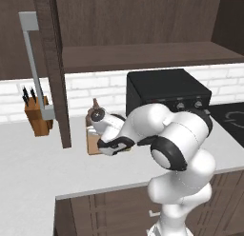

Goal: Pick the kettle from the counter and place it on the tray. Then pick the mug from the cabinet and place it on the tray. Then close the cabinet doors.

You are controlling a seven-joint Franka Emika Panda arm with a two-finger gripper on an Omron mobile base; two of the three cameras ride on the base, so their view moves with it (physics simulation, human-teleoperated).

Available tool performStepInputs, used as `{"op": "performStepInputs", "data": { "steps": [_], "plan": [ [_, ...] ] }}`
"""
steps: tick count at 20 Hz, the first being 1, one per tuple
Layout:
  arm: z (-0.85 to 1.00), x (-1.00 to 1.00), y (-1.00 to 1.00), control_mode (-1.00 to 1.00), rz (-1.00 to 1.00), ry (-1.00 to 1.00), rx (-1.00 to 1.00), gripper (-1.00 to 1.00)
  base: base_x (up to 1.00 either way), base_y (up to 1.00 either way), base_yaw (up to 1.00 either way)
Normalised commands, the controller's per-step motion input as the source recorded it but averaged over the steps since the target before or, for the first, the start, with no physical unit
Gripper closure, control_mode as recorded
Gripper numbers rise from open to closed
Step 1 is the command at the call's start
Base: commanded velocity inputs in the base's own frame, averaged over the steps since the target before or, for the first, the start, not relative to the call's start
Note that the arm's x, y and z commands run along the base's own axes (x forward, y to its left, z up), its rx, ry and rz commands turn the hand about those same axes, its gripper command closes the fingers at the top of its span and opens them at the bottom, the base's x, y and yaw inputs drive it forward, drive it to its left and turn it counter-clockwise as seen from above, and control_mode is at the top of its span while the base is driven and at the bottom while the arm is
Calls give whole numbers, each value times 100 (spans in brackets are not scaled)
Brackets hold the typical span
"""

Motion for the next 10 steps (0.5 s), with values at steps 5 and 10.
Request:
{"op": "performStepInputs", "data": {
  "steps": [5,10],
  "plan": [
    [-6,-8,1,-100,-4,0,0,-100,0,0,0],
    [1,0,5,-100,-3,0,0,-100,0,0,0]
  ]
}}
